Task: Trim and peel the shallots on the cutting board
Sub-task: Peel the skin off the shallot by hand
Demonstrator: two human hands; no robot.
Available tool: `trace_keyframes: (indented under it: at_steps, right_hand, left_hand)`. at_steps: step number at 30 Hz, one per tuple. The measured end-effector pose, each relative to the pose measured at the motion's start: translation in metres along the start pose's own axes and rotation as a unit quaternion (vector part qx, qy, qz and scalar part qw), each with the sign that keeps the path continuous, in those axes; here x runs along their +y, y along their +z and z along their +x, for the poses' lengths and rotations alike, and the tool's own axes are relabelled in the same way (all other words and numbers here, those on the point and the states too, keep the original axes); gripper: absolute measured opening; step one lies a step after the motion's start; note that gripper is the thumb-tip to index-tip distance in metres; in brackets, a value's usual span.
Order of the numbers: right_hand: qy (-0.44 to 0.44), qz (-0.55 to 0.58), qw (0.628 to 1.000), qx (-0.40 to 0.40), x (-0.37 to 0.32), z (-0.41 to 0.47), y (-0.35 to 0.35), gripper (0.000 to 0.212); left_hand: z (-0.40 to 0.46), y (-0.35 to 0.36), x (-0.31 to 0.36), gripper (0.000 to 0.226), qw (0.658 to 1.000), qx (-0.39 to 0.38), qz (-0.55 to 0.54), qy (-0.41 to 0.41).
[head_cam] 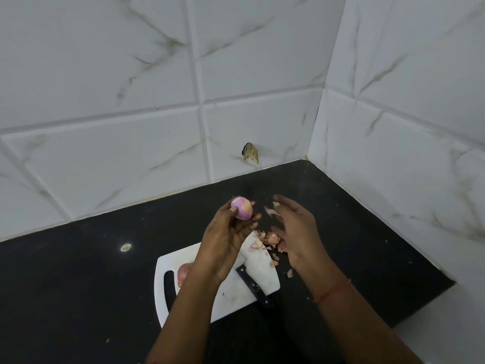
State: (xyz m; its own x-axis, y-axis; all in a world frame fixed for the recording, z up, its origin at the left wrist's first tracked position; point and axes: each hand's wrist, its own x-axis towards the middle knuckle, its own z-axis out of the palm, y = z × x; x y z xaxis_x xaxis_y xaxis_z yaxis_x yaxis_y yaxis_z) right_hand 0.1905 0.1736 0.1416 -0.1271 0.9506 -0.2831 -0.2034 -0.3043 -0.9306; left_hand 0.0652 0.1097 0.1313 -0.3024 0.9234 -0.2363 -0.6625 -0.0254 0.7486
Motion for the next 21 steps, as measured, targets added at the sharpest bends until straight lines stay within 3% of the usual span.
trace_keyframes:
  at_steps: [4, 9, 15, 21]
  right_hand:
    - [-0.211, -0.225, 0.949, -0.063, 0.003, -0.01, 0.002, 0.016]
    - [-0.388, -0.258, 0.883, -0.046, 0.015, -0.012, 0.006, 0.013]
    - [-0.444, -0.268, 0.854, -0.031, 0.016, -0.009, 0.005, 0.008]
    - [-0.428, -0.262, 0.865, -0.011, 0.017, -0.007, 0.003, 0.006]
  left_hand:
    - [-0.001, 0.001, -0.002, 0.031, 0.998, 0.004, 0.05, 0.027]
    - [-0.003, 0.005, 0.0, 0.03, 0.997, 0.004, 0.065, 0.05]
    - [-0.003, 0.004, 0.0, 0.029, 0.995, 0.017, 0.072, 0.065]
    - [-0.004, 0.004, -0.001, 0.031, 0.996, 0.013, 0.062, 0.055]
